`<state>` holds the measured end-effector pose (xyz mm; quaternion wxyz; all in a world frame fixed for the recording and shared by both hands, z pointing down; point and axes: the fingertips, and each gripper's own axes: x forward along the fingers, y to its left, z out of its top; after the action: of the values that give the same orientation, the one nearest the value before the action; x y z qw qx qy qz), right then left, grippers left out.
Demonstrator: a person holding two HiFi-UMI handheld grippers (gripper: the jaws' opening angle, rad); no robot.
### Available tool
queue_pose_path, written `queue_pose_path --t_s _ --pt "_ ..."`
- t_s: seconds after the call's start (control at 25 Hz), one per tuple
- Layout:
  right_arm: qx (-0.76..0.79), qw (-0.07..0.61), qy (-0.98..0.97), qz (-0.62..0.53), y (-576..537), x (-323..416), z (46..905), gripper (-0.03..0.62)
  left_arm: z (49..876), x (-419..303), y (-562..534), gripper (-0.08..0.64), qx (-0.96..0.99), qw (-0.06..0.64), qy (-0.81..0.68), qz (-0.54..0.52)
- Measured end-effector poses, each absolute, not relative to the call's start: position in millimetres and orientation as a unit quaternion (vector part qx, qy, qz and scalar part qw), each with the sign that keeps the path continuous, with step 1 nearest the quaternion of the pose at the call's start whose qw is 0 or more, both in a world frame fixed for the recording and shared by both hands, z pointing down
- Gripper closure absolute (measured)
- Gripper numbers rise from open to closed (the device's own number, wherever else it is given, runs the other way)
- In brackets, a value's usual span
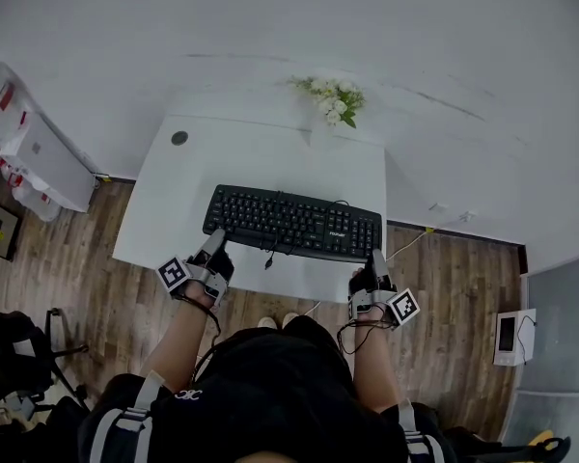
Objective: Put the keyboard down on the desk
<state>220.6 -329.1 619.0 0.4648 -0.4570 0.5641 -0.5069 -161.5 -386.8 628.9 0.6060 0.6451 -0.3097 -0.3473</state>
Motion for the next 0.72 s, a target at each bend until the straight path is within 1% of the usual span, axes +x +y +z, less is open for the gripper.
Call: queue_pose_path --t_s 0.28,0.72 --pt "-0.454 0.449 0.576 -0.511 -349 225 622 0.500 636 -157 -401 0.494 0.634 0.612 -0.316 -0.352" --pt "-0.461 0.421 0.555 -0.549 -390 234 657 0.499 664 -147 -435 0.494 0.613 0.626 -0.351 -0.331"
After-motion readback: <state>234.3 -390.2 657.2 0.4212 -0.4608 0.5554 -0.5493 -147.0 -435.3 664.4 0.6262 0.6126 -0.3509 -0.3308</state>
